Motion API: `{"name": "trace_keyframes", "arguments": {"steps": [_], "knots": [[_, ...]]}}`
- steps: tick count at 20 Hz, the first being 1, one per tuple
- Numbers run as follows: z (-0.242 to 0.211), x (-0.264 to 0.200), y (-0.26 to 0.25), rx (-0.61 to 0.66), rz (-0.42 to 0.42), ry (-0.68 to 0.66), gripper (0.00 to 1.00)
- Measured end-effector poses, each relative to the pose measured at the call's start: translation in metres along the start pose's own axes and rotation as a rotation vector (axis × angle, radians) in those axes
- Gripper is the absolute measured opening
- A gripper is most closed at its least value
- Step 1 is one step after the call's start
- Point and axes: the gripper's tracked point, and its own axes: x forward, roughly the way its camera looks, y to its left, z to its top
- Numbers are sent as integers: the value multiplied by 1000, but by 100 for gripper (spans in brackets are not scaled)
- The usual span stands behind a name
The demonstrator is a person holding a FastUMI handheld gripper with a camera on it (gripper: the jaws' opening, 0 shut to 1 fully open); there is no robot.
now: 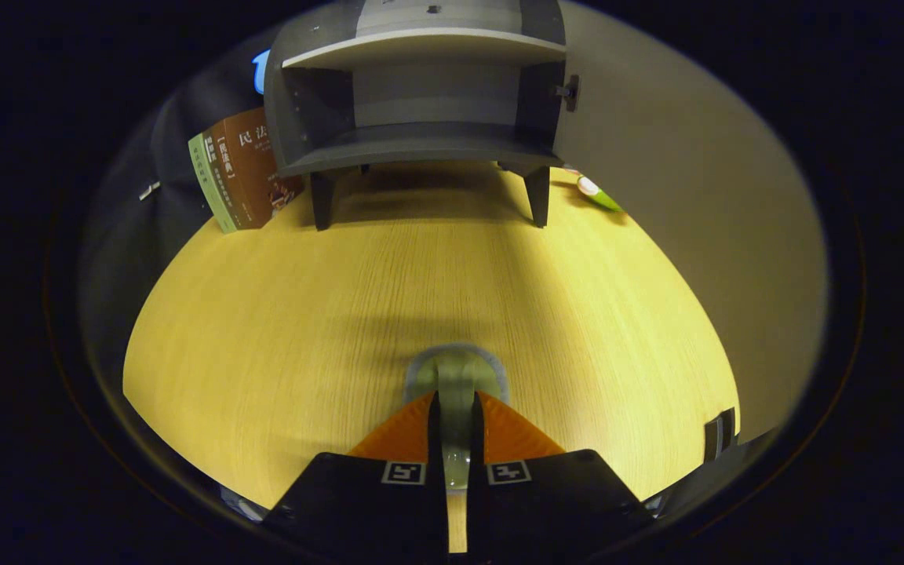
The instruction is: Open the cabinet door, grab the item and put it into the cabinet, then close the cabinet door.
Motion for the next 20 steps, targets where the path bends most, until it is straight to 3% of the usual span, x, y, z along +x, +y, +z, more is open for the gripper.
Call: {"name": "trace_keyframes", "arguments": {"steps": [9,14,20], "knots": [[118,-111,4,57,42,-199,13],[222,-168,16,50,65,-337,14],[350,-187,23,31,77,-446,13]]}}
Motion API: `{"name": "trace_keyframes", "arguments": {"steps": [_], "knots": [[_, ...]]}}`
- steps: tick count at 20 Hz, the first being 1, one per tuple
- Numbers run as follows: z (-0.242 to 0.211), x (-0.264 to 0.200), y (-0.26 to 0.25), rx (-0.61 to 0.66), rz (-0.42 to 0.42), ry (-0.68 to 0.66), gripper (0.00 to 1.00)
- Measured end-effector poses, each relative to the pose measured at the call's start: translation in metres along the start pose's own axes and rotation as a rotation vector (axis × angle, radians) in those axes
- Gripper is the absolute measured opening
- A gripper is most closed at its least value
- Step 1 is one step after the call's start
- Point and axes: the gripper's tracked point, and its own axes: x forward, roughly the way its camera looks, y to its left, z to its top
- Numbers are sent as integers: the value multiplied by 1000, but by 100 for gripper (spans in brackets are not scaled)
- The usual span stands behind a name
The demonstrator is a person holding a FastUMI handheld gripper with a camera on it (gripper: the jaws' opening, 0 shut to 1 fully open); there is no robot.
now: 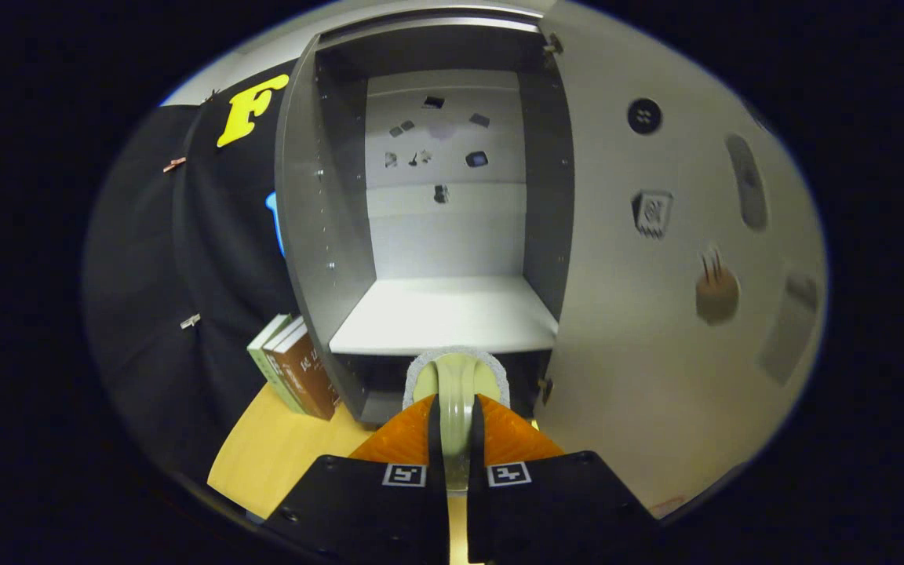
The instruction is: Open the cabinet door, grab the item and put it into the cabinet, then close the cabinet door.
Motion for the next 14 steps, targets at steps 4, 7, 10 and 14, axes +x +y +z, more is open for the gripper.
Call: {"name": "trace_keyframes", "arguments": {"steps": [4,7,10,14], "knots": [[49,53,3,-12,-1,-20,13],[71,99,1,-19,-13,-24,13],[68,147,1,-21,-26,22,13],[49,206,5,-2,-22,108,13]]}}
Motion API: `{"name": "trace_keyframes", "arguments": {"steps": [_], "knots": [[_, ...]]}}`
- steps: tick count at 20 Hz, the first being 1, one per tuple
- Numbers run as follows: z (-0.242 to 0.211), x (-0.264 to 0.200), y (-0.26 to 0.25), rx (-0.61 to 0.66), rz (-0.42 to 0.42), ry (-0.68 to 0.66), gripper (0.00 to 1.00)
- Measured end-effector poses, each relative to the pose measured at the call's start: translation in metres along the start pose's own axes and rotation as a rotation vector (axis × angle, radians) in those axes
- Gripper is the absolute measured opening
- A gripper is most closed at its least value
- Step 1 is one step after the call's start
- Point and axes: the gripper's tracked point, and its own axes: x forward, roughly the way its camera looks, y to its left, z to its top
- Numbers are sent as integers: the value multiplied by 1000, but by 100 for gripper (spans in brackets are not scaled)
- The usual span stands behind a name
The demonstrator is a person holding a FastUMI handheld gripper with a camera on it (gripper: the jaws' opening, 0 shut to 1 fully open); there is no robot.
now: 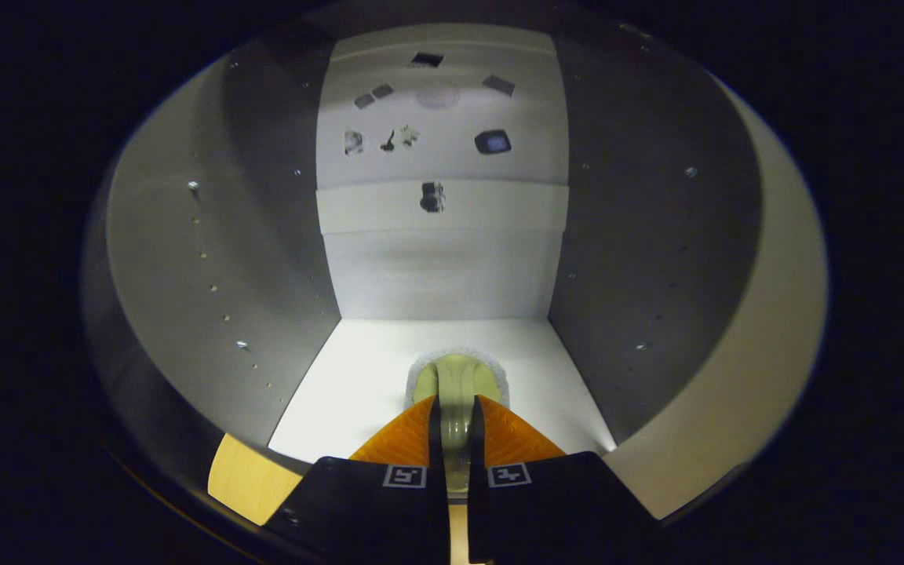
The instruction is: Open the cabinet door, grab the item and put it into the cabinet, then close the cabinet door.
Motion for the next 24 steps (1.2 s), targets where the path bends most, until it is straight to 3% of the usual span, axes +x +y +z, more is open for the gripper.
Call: {"name": "trace_keyframes", "arguments": {"steps": [6,12,17,24], "knots": [[-6,56,6,-19,-29,52,13],[-1,81,5,-33,-56,36,23],[9,71,0,-44,-79,-13,99],[62,2,3,-12,-68,-218,100]]}}
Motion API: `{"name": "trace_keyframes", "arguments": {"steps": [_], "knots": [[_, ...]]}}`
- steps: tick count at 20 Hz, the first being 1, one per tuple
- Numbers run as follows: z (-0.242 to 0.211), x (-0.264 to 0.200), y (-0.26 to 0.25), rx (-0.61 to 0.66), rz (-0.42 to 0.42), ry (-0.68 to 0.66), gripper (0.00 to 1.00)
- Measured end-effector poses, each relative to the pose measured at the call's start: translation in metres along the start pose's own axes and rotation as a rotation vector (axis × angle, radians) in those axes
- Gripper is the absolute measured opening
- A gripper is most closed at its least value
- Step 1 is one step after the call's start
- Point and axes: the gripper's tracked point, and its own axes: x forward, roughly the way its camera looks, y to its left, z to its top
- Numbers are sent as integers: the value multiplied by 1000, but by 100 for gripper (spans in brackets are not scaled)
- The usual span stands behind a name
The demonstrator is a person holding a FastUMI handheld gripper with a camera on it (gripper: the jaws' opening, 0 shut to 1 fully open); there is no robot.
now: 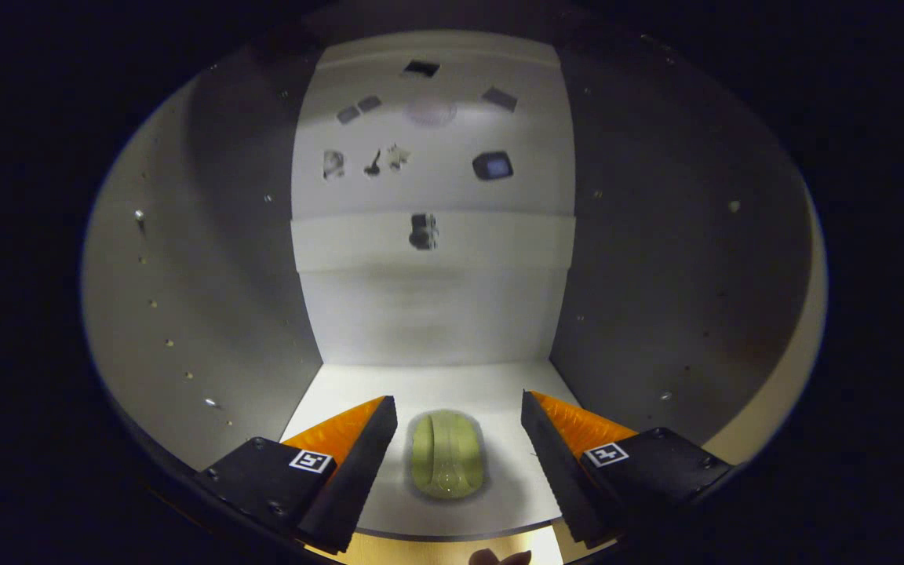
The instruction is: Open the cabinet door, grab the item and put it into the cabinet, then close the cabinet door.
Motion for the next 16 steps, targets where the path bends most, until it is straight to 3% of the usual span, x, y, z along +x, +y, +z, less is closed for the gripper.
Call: {"name": "trace_keyframes", "arguments": {"steps": [8,16], "knots": [[83,-132,-13,7,-14,-299,100],[99,-297,-40,-40,-49,-494,97]]}}
